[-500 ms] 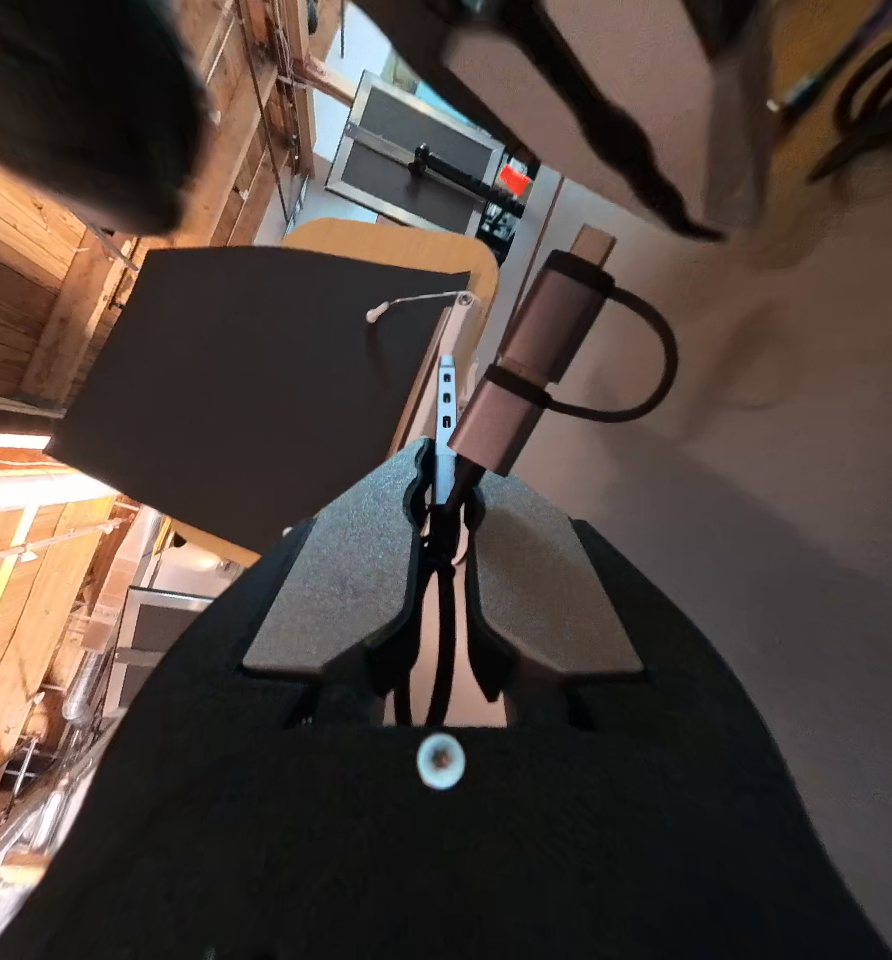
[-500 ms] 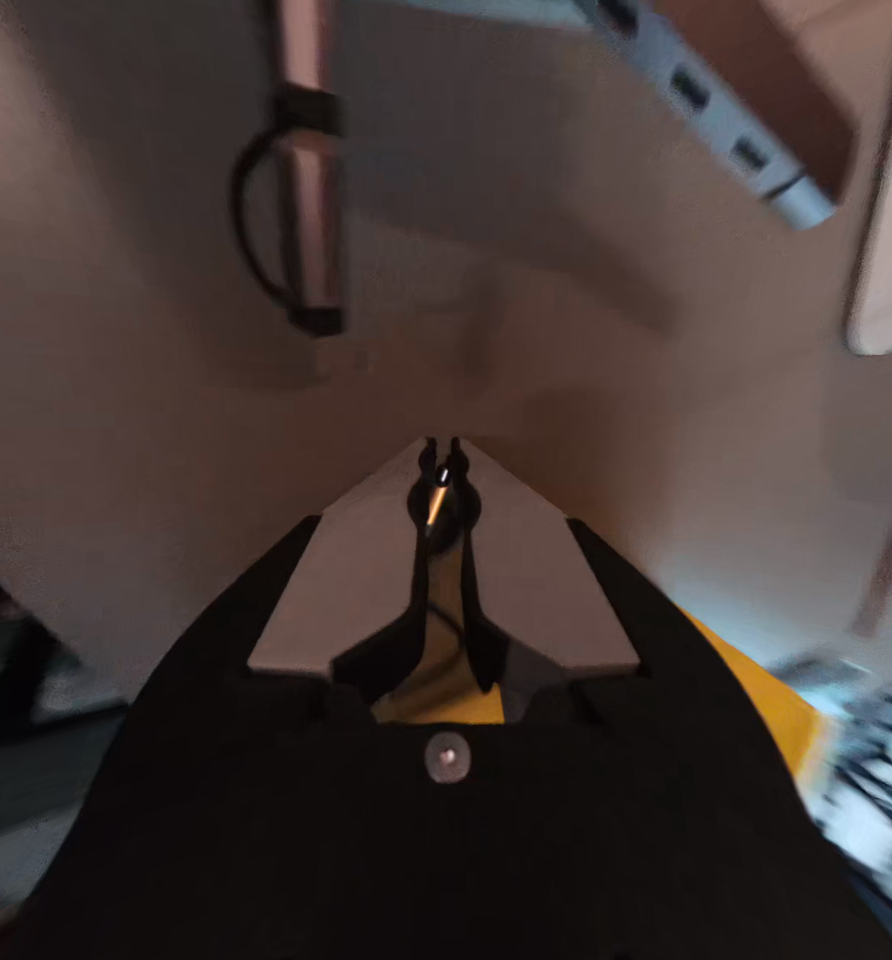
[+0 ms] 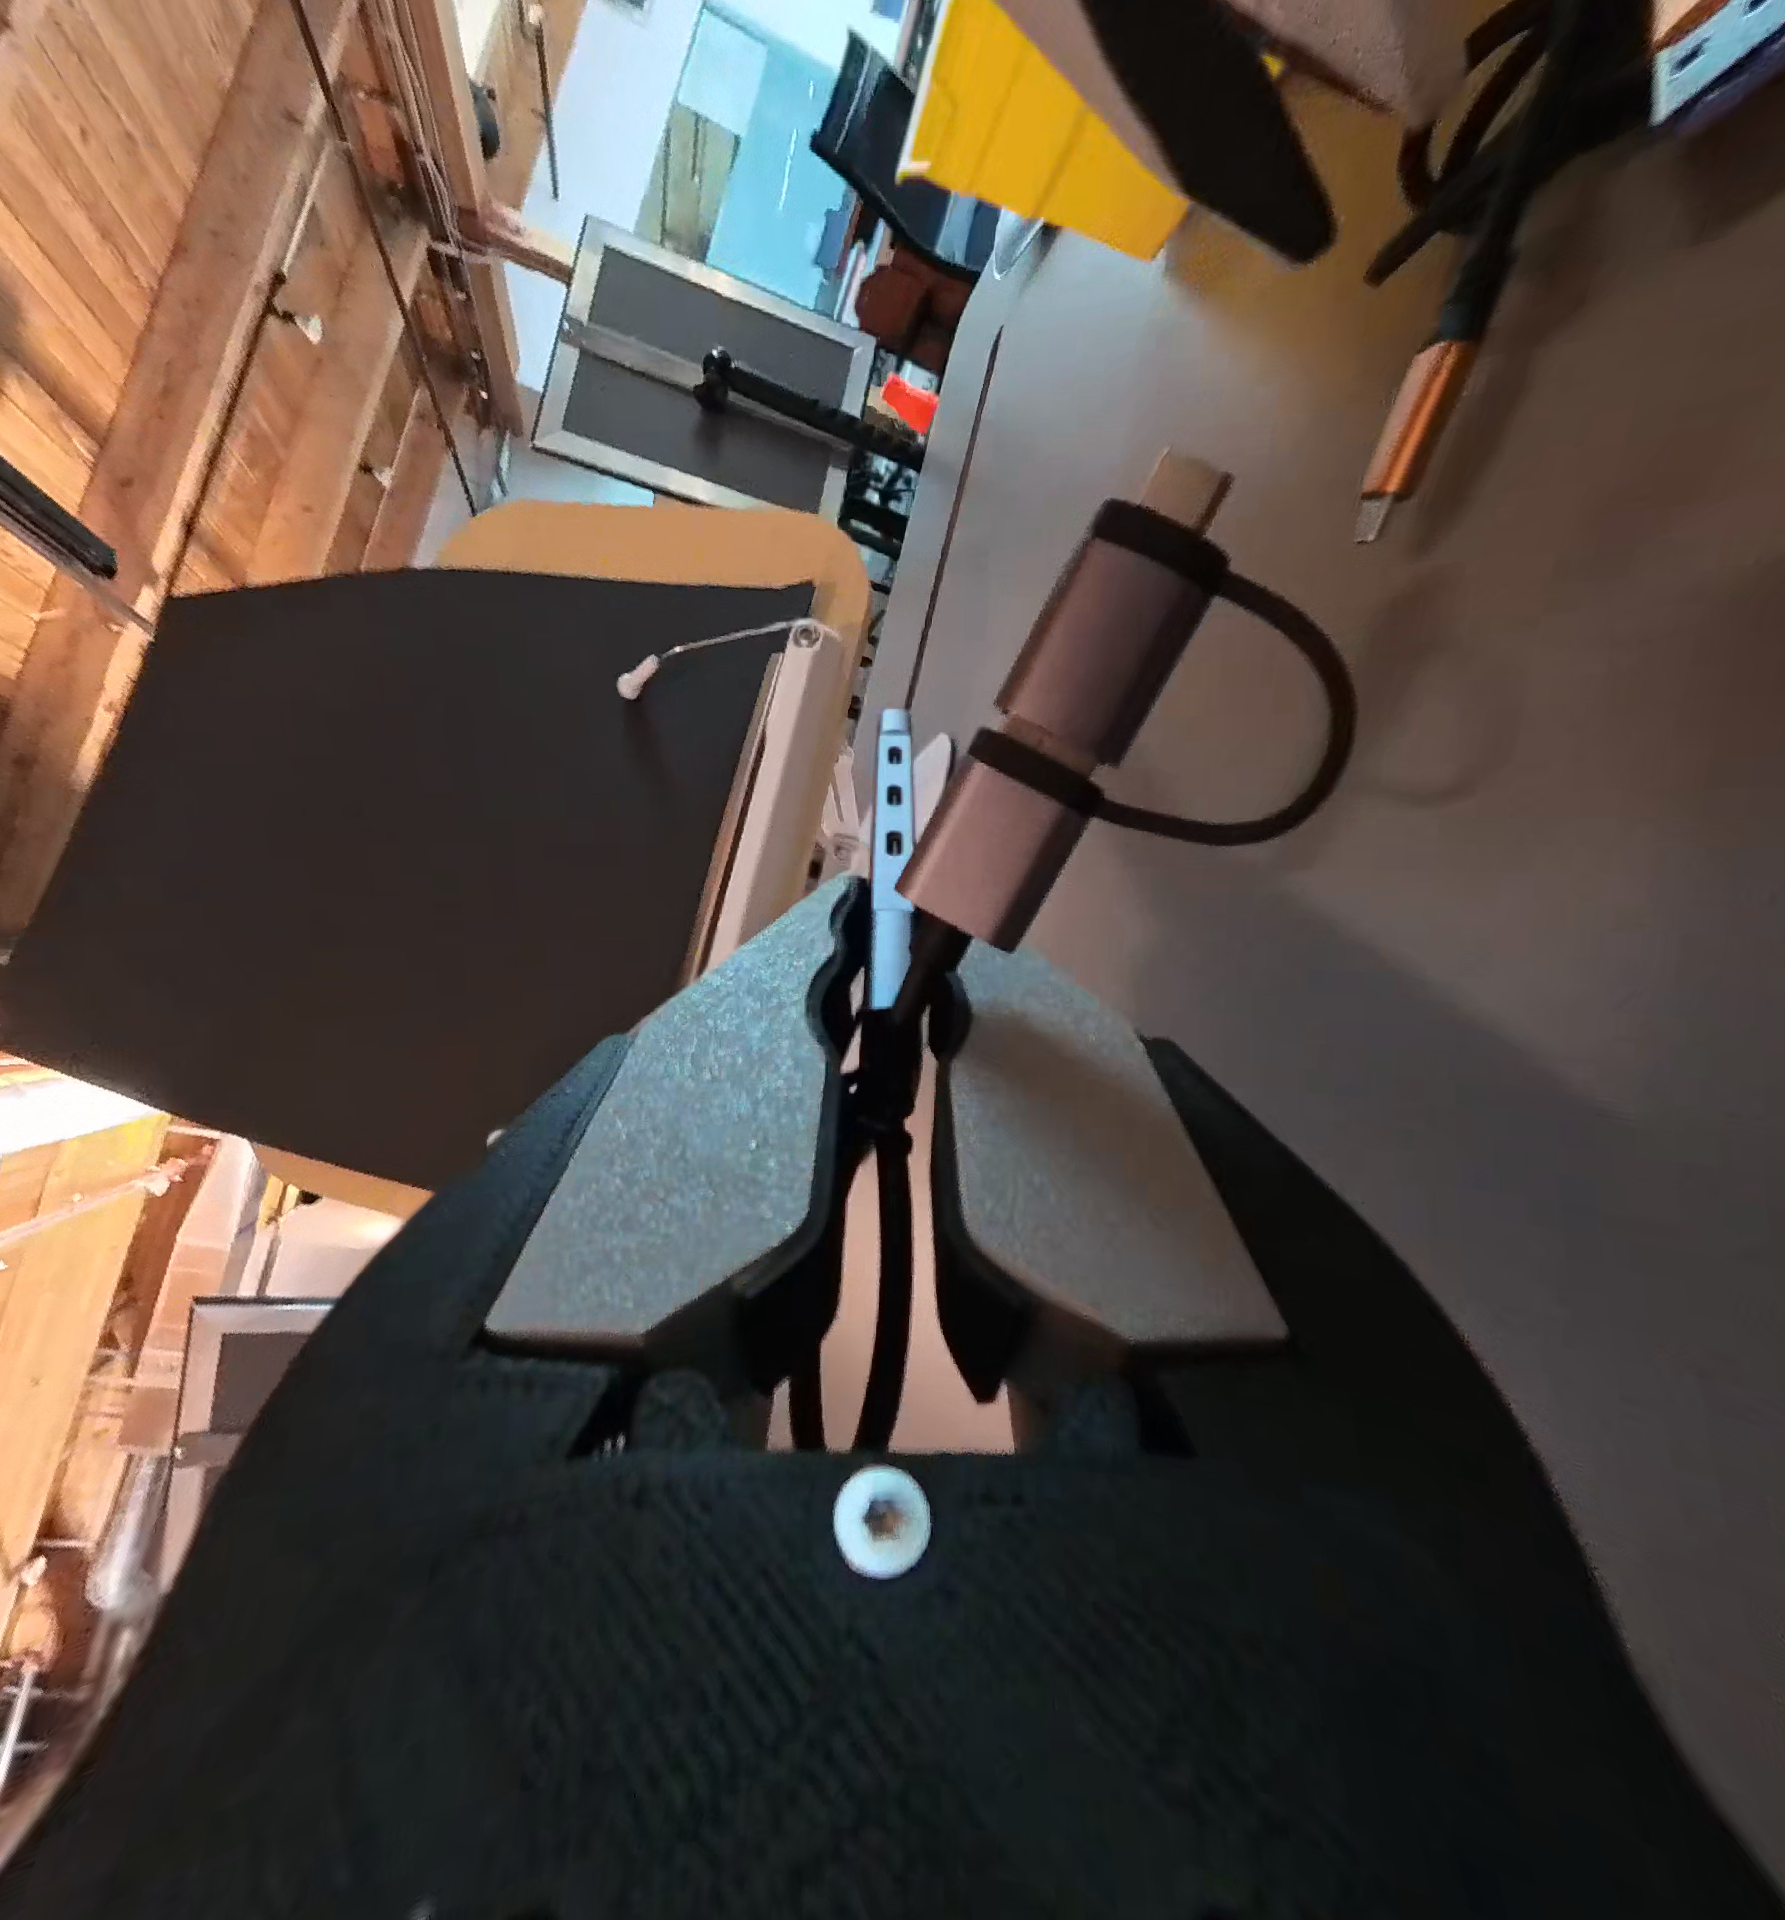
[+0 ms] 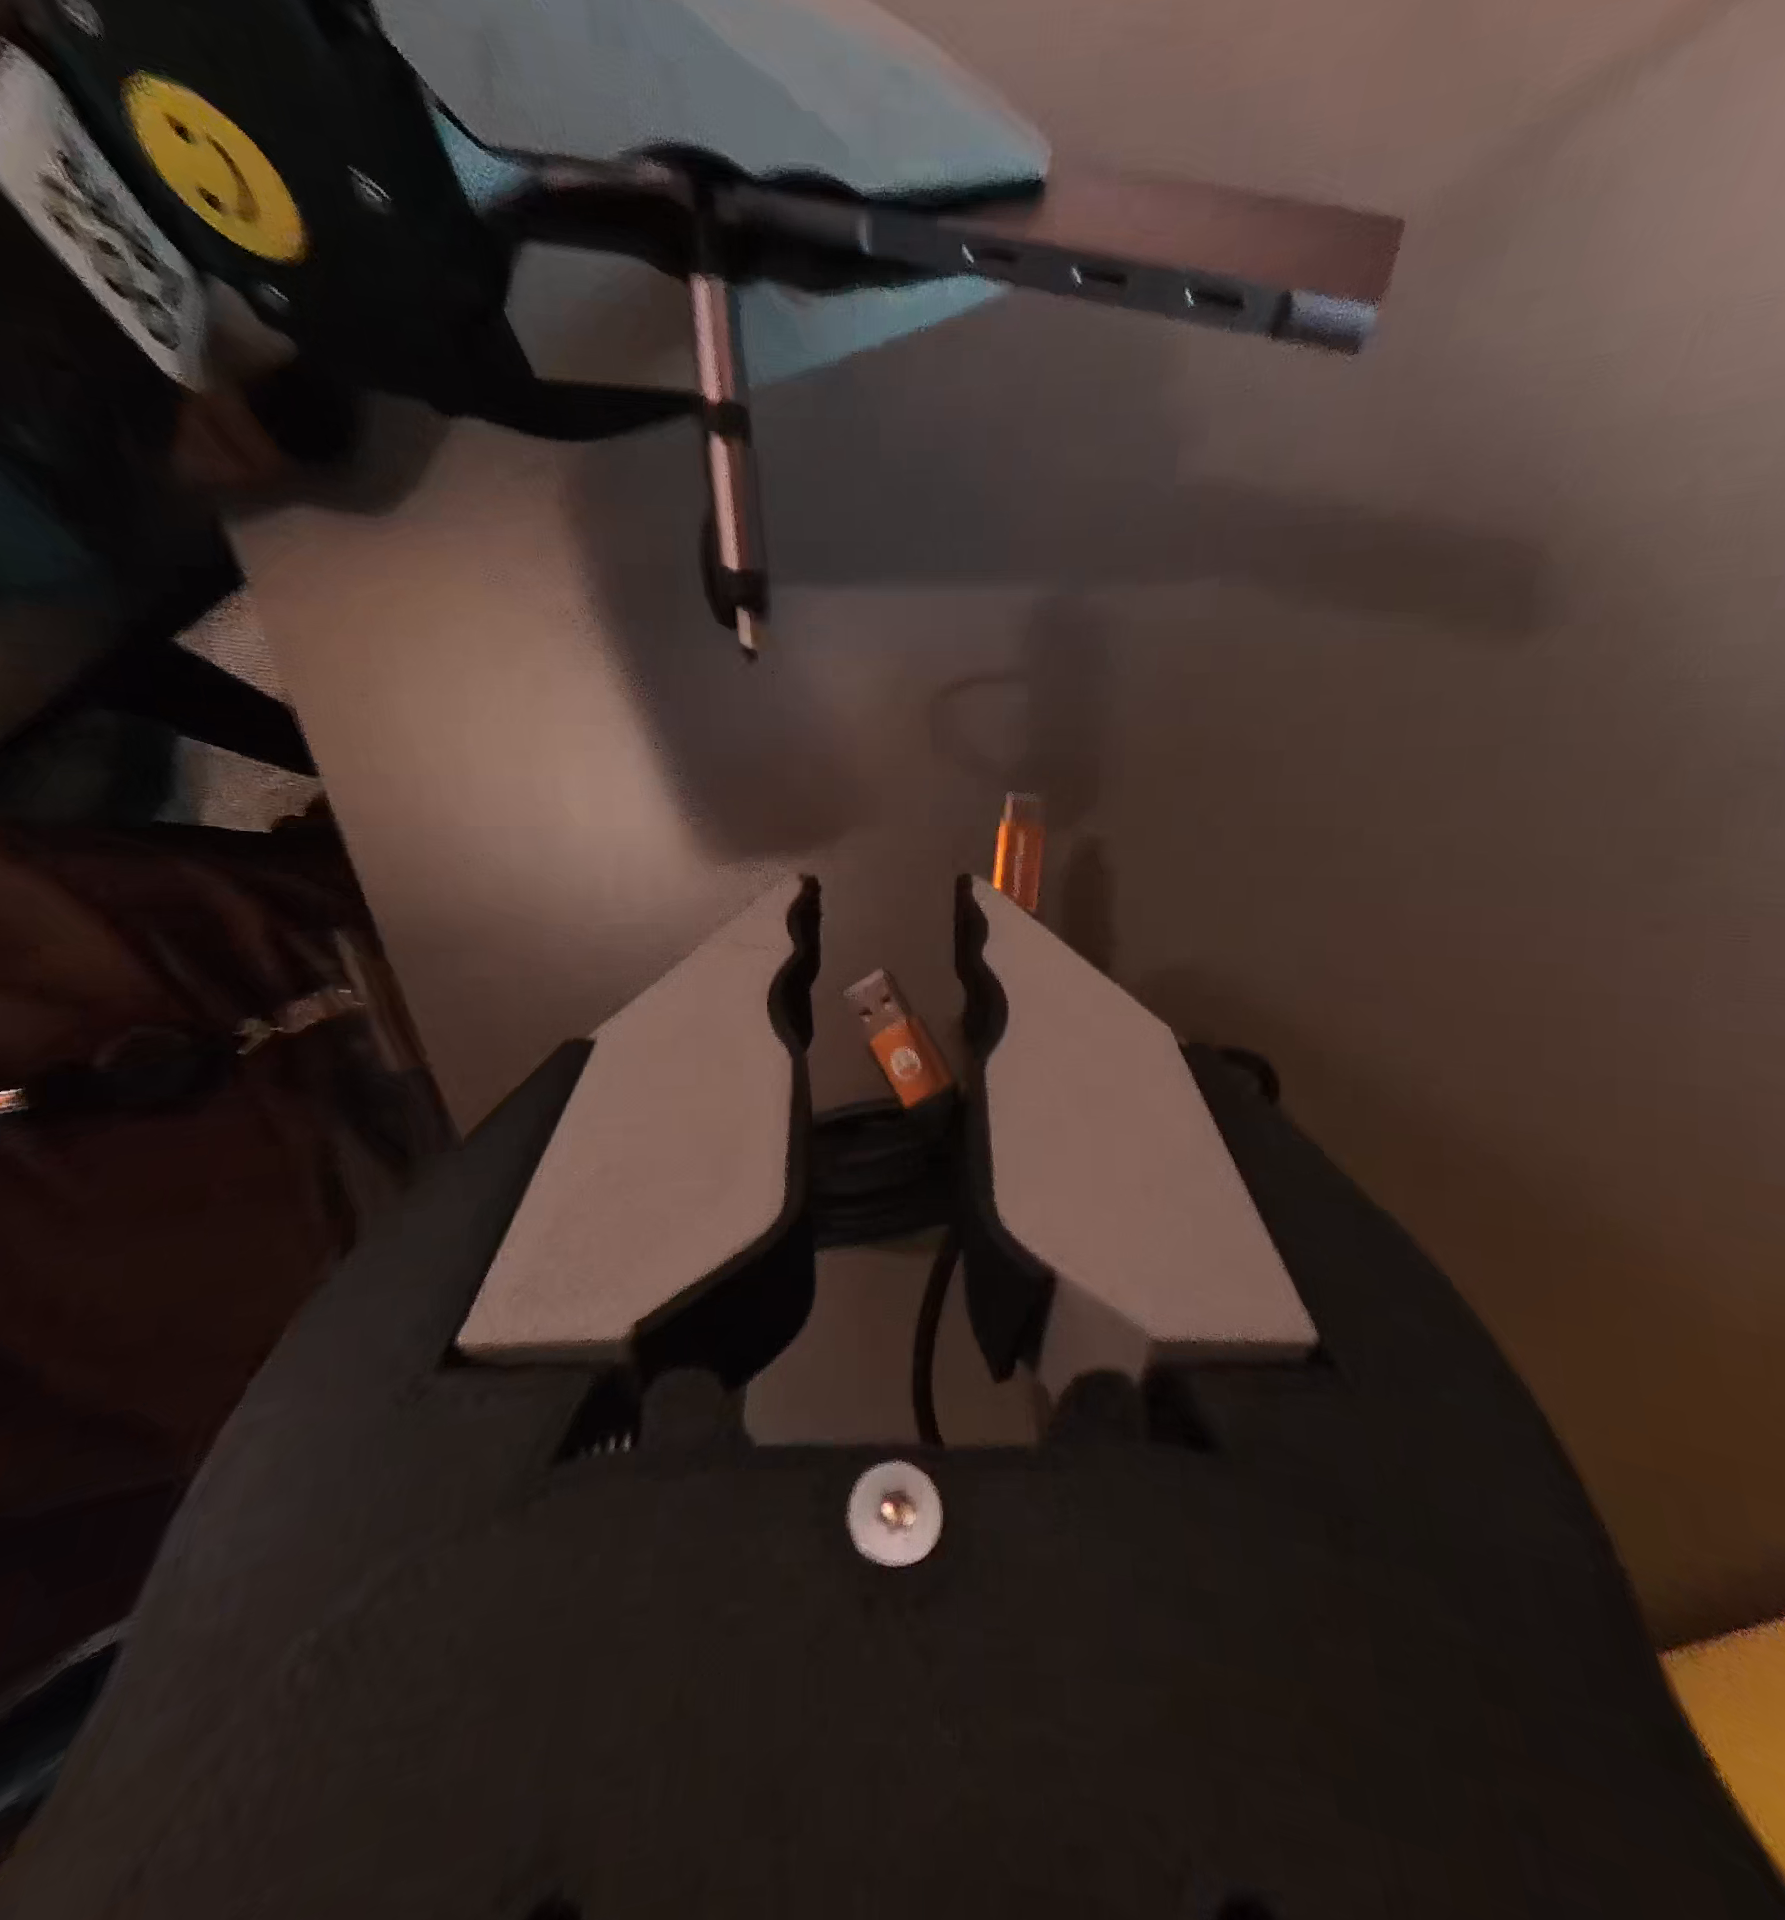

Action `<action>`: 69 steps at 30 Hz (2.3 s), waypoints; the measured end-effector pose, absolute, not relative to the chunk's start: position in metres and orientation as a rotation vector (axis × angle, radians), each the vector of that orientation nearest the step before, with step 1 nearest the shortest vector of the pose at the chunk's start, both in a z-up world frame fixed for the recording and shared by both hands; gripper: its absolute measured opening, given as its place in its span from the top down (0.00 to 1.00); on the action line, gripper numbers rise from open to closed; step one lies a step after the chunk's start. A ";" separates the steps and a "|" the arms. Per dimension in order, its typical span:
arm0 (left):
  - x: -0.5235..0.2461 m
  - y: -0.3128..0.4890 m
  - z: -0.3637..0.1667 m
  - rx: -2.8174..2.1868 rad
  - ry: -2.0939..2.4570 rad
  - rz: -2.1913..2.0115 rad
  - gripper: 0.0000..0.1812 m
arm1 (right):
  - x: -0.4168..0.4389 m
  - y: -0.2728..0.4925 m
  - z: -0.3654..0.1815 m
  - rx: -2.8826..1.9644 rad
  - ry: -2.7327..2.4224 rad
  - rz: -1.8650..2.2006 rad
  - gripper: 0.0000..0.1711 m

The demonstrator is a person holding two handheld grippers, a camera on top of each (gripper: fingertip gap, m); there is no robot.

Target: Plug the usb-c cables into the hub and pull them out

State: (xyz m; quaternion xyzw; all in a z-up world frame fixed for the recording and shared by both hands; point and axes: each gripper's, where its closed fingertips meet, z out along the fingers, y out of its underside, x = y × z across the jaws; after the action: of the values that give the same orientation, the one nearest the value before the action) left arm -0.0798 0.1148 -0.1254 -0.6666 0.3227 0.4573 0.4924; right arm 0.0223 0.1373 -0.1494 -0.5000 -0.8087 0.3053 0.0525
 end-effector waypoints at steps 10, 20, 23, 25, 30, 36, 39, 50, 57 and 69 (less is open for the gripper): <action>-0.079 0.110 -0.135 -1.563 0.891 1.289 0.96 | 0.010 0.150 -0.186 -1.374 -2.270 0.844 1.00; -0.080 0.116 -0.143 -1.583 0.905 1.324 0.97 | 0.012 0.168 -0.177 -1.476 -2.207 0.813 0.87; -0.079 0.116 -0.137 -1.561 0.881 1.332 0.96 | 0.018 0.173 -0.175 -1.560 -2.179 0.720 0.86; -0.079 0.116 -0.141 -1.569 0.894 1.337 0.97 | 0.017 0.172 -0.175 -1.596 -2.170 0.694 0.85; -0.072 0.119 -0.147 -1.558 0.957 1.363 0.97 | 0.007 0.175 -0.195 -1.648 -2.166 0.581 0.88; -0.068 0.122 -0.153 -1.562 0.994 1.364 0.97 | -0.009 0.177 -0.196 -1.541 -2.111 0.609 0.97; -0.071 0.122 -0.153 -1.571 0.983 1.363 0.97 | -0.016 0.178 -0.192 -1.494 -2.053 0.662 0.97; -0.070 0.124 -0.155 -1.579 0.986 1.361 0.96 | -0.016 0.166 -0.170 -1.327 -1.963 0.834 0.98; -0.067 0.127 -0.157 -1.580 0.996 1.396 0.96 | -0.017 0.156 -0.164 -1.264 -1.954 0.852 0.98; -0.057 0.131 -0.159 -1.561 1.052 1.444 0.96 | -0.020 0.143 -0.168 -1.189 -1.995 0.812 0.98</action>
State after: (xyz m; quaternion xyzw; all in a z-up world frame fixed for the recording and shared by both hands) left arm -0.0575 0.1311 -0.1591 -0.6097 0.4112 0.5642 0.3752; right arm -0.0196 0.1427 -0.1680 -0.4555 -0.7643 0.3112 0.3340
